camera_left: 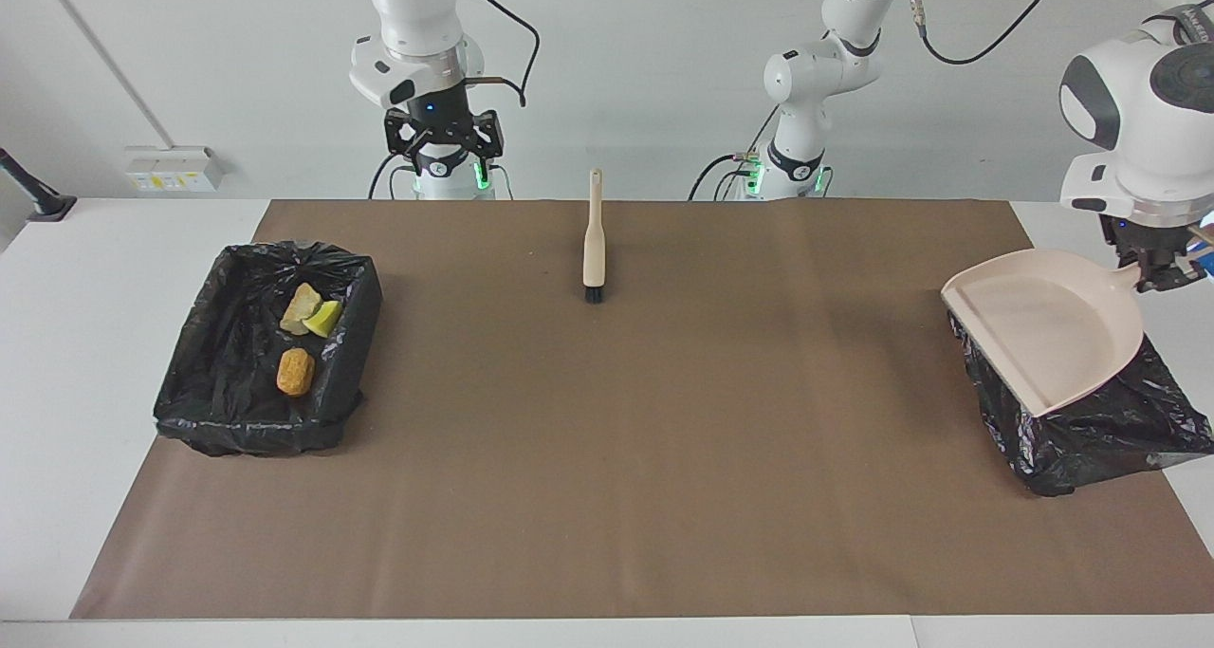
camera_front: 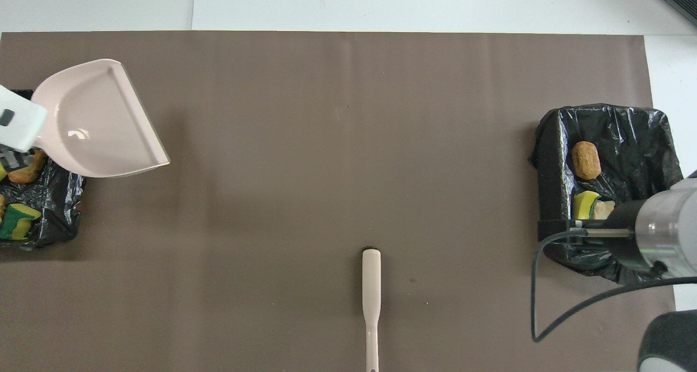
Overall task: Sweep and dump trash in bin
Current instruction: 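Carry the dustpan to mid-table and lower it with the left gripper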
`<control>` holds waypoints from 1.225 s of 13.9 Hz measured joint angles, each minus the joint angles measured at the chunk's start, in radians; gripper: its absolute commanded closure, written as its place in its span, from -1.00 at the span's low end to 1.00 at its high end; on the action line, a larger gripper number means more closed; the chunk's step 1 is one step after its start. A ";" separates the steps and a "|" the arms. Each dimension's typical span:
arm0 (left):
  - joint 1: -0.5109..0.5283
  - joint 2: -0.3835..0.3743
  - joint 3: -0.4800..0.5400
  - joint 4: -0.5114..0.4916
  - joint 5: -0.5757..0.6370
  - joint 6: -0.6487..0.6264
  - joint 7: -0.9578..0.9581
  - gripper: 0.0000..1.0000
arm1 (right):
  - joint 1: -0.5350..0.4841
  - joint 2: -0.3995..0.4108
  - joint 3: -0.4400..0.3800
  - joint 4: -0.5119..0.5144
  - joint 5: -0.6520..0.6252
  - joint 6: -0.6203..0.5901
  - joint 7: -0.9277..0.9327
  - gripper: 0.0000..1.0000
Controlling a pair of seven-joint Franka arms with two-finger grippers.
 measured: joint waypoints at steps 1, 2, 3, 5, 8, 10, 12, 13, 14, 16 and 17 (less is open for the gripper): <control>-0.045 0.017 -0.001 -0.017 -0.025 0.007 -0.125 1.00 | 0.006 0.017 -0.032 0.024 -0.033 0.000 -0.048 -1.00; -0.091 0.037 -0.002 -0.033 -0.045 0.023 -0.251 1.00 | 0.011 0.043 -0.058 0.058 -0.060 0.000 -0.094 -1.00; -0.136 0.058 -0.003 -0.047 -0.068 0.049 -0.369 1.00 | 0.015 0.076 -0.082 0.099 -0.071 0.000 -0.131 -1.00; -0.210 0.093 -0.004 -0.071 -0.120 0.114 -0.567 1.00 | 0.064 0.141 -0.160 0.173 -0.076 0.000 -0.171 -1.00; -0.300 0.125 -0.004 -0.092 -0.151 0.193 -0.816 1.00 | 0.133 0.188 -0.264 0.213 -0.076 0.000 -0.173 -1.00; -0.358 0.138 -0.004 -0.094 -0.178 0.223 -0.957 1.00 | 0.130 0.191 -0.269 0.216 -0.076 -0.001 -0.173 -1.00; -0.416 0.140 -0.004 -0.093 -0.238 0.249 -1.082 1.00 | 0.129 0.191 -0.269 0.218 -0.076 -0.005 -0.173 -1.00; -0.445 0.140 -0.004 -0.091 -0.263 0.262 -1.144 1.00 | 0.124 0.191 -0.265 0.218 -0.074 -0.010 -0.173 -1.00; -0.477 0.140 -0.004 -0.089 -0.276 0.273 -1.211 1.00 | 0.107 0.191 -0.250 0.218 -0.072 -0.017 -0.173 -1.00; -0.529 0.149 -0.003 -0.076 -0.306 0.291 -1.327 1.00 | 0.067 0.191 -0.205 0.218 -0.071 -0.022 -0.173 -1.00; -0.548 0.158 -0.003 -0.063 -0.337 0.294 -1.354 1.00 | 0.057 0.191 -0.197 0.218 -0.071 -0.024 -0.173 -1.00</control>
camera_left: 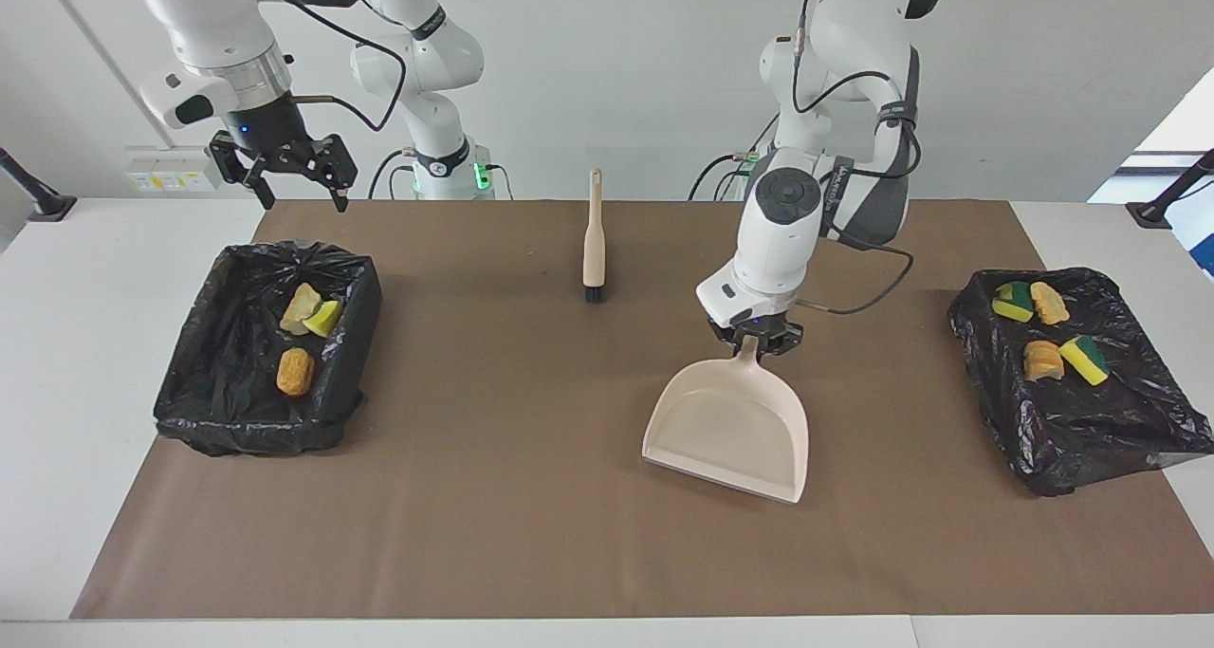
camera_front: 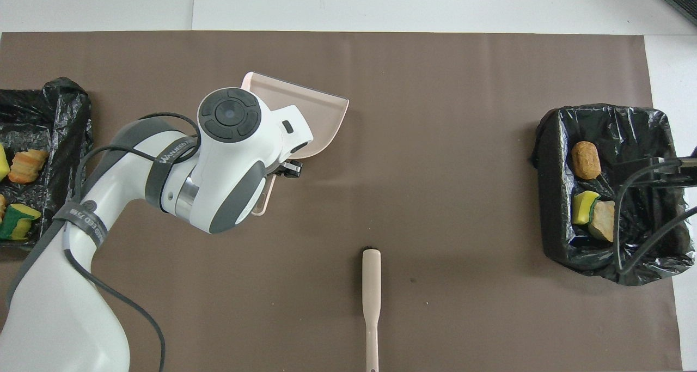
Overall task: Sweep and dump trash in bin
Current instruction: 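Carry the dustpan to mid-table and lower it with the left gripper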
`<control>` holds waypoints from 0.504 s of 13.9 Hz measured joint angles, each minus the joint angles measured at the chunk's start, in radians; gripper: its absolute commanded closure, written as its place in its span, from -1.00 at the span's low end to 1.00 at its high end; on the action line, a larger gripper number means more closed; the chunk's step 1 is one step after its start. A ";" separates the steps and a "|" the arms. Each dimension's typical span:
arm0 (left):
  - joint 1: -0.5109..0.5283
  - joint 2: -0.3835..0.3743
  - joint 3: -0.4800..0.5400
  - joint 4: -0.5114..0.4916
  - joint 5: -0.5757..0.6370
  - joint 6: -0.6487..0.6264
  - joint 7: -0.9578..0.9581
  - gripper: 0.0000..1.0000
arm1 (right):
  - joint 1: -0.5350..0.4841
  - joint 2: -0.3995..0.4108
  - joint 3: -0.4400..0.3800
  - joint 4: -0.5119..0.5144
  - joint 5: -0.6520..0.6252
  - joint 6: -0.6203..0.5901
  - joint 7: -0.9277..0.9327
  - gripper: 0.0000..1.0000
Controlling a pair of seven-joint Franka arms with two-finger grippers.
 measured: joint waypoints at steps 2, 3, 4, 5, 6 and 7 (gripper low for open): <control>-0.043 0.034 0.002 0.032 -0.031 0.003 -0.062 1.00 | -0.010 0.000 0.001 0.000 0.000 -0.011 0.000 -1.00; -0.065 0.065 0.002 0.062 -0.033 0.004 -0.107 1.00 | -0.010 -0.001 0.000 0.000 0.000 -0.014 0.000 -1.00; -0.088 0.106 0.003 0.100 -0.033 0.005 -0.150 1.00 | -0.010 -0.001 0.000 0.000 0.000 -0.015 0.000 -1.00; -0.108 0.147 0.003 0.140 -0.033 0.005 -0.182 1.00 | -0.010 -0.001 0.000 0.000 0.000 -0.015 0.000 -1.00; -0.124 0.186 0.004 0.176 -0.033 0.007 -0.203 1.00 | -0.010 -0.001 0.000 0.000 0.000 -0.015 0.000 -1.00; -0.134 0.214 0.004 0.203 -0.033 0.009 -0.212 1.00 | -0.010 -0.001 0.000 0.000 0.000 -0.016 0.000 -1.00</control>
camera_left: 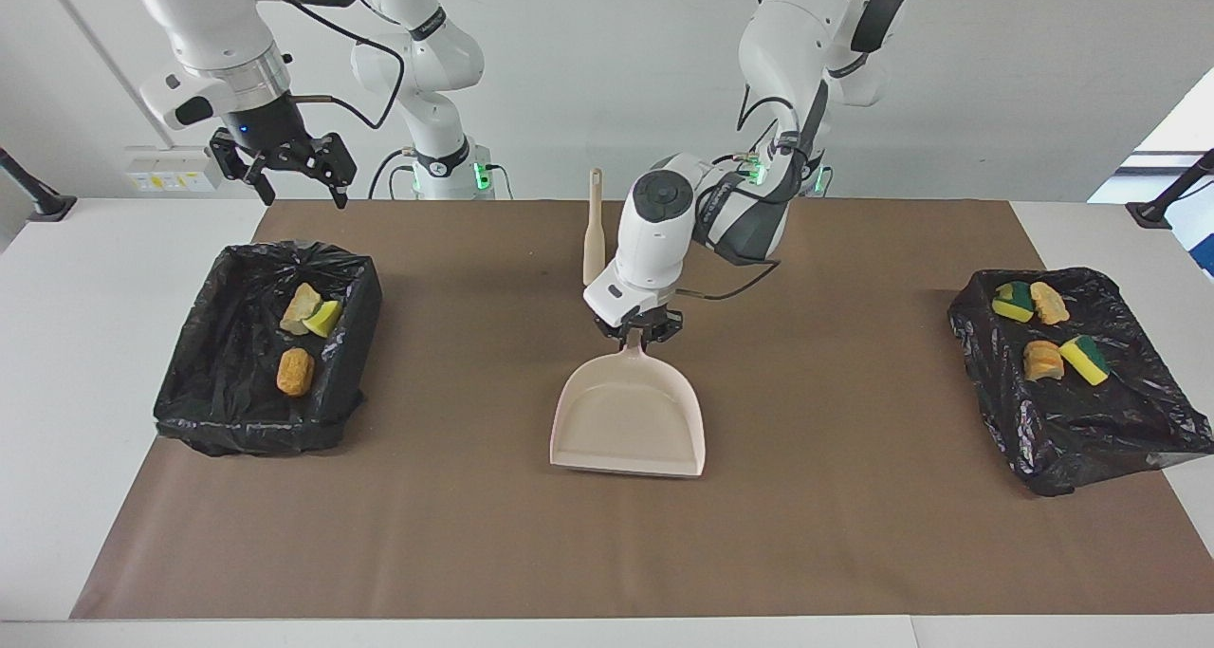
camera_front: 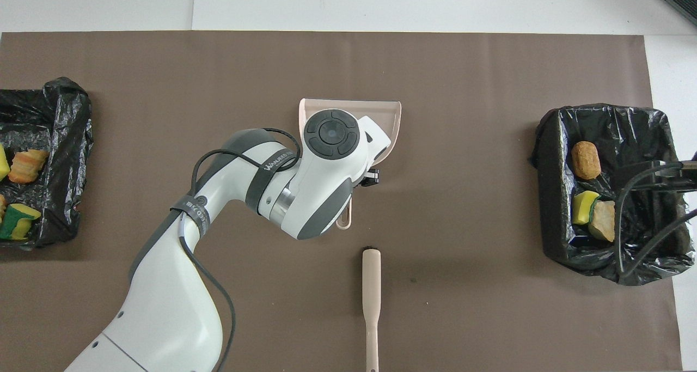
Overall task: Sweep and dump trash in bin
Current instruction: 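Carry the dustpan to mid-table and lower it with the left gripper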
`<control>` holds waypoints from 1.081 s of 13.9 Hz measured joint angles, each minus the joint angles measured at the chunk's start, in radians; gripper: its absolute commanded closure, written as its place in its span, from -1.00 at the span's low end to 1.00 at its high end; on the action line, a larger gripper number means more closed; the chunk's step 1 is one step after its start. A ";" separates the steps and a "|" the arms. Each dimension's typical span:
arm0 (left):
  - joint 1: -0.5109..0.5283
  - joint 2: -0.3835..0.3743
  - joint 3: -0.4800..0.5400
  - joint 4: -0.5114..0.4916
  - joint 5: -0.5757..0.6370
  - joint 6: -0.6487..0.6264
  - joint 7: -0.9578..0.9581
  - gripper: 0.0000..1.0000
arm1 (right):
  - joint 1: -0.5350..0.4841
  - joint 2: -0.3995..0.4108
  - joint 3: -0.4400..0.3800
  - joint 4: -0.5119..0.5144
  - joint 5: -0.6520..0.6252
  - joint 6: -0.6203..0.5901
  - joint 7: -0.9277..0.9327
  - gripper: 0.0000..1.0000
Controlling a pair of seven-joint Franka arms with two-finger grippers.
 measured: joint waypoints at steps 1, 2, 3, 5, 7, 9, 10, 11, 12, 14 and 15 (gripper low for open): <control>-0.007 0.017 0.000 0.016 0.000 0.001 -0.001 1.00 | 0.001 0.000 0.000 0.000 0.000 -0.001 0.000 -1.00; -0.015 0.022 0.000 0.025 0.000 0.001 -0.003 1.00 | 0.003 0.000 0.000 0.000 0.000 -0.004 0.000 -1.00; -0.021 0.023 -0.001 0.028 0.000 0.002 -0.004 1.00 | 0.004 0.000 -0.001 0.000 0.000 -0.007 0.000 -1.00; -0.029 0.023 -0.001 0.032 -0.001 0.006 -0.006 -0.07 | 0.005 0.000 -0.004 0.000 0.000 -0.008 0.000 -1.00; -0.030 0.023 0.000 0.033 -0.001 0.015 -0.006 -0.85 | 0.012 0.000 -0.009 0.000 0.000 -0.009 0.000 -1.00; -0.029 0.023 0.005 0.034 -0.001 0.048 -0.006 -1.00 | 0.038 -0.001 -0.035 0.000 0.000 -0.009 0.000 -1.00; -0.027 0.023 0.009 0.034 -0.001 0.058 -0.006 -1.00 | 0.045 -0.001 -0.043 0.000 0.000 -0.009 0.000 -1.00; -0.026 0.022 0.013 0.035 -0.001 0.060 -0.006 -1.00 | 0.045 -0.001 -0.047 0.000 0.000 -0.009 0.000 -1.00; -0.023 0.020 0.019 0.036 -0.001 0.060 -0.006 -1.00 | 0.045 -0.001 -0.048 0.000 0.000 -0.009 0.000 -1.00; -0.007 0.001 0.028 0.033 -0.001 0.057 -0.006 -1.00 | 0.045 -0.001 -0.048 0.000 0.000 -0.009 0.000 -1.00; 0.006 -0.020 0.029 0.025 -0.001 0.050 -0.006 -1.00 | 0.045 -0.001 -0.048 0.000 0.000 -0.010 0.000 -1.00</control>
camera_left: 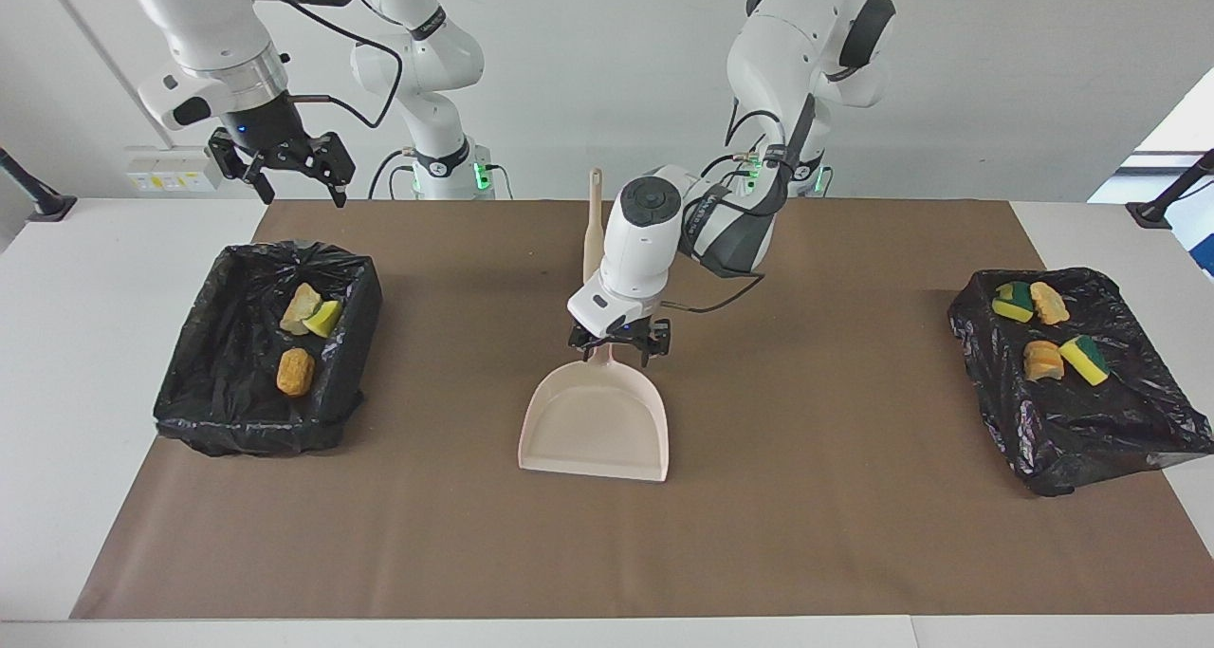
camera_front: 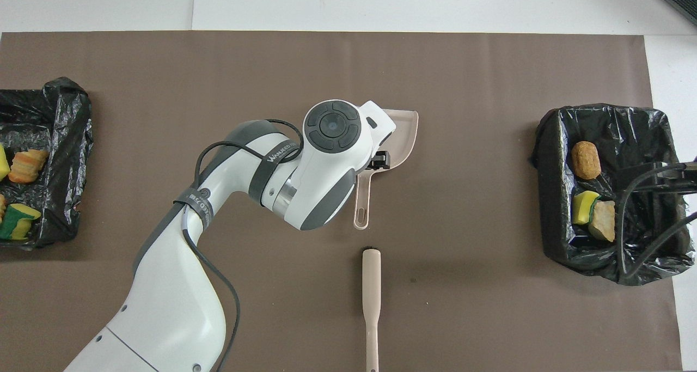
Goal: Sweep and dump trash in bin
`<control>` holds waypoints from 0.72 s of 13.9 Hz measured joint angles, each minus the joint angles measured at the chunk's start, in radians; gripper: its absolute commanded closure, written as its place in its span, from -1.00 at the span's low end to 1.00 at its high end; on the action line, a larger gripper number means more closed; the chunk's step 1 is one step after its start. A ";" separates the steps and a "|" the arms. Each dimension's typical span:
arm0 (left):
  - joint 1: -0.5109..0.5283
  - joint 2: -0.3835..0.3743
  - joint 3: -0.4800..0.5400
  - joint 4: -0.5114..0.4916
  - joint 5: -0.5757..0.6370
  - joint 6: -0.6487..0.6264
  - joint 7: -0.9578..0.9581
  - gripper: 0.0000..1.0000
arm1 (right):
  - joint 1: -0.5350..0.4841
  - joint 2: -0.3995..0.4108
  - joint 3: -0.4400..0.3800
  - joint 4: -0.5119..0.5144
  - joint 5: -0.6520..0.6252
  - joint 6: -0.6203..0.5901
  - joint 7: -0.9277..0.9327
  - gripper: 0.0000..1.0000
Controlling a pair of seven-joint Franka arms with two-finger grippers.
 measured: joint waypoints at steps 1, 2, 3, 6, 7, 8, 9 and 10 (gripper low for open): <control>0.016 -0.030 0.001 -0.019 0.000 -0.013 0.000 -1.00 | 0.000 0.000 0.000 0.000 0.000 -0.002 0.000 -1.00; 0.037 -0.068 0.002 -0.050 0.000 -0.030 0.000 -1.00 | 0.000 0.000 0.000 0.000 0.000 -0.002 0.000 -1.00; 0.061 -0.112 0.003 -0.087 0.000 -0.053 0.003 -1.00 | 0.000 0.000 0.000 0.000 0.000 -0.003 0.000 -1.00; 0.139 -0.245 0.005 -0.176 0.000 -0.150 0.056 -1.00 | 0.000 0.000 -0.001 0.000 0.000 -0.003 0.000 -1.00; 0.172 -0.288 0.006 -0.191 0.000 -0.190 0.098 -1.00 | -0.001 0.000 -0.002 0.000 0.000 -0.003 0.000 -1.00; 0.211 -0.334 0.007 -0.200 0.000 -0.237 0.153 -1.00 | -0.001 0.000 -0.004 0.000 0.000 -0.003 0.000 -1.00; 0.248 -0.378 0.008 -0.205 0.000 -0.289 0.207 -1.00 | -0.001 0.000 -0.005 0.000 0.000 -0.003 0.000 -1.00; 0.284 -0.423 0.009 -0.206 0.000 -0.343 0.258 -1.00 | -0.001 0.000 -0.005 0.000 0.000 -0.004 0.000 -1.00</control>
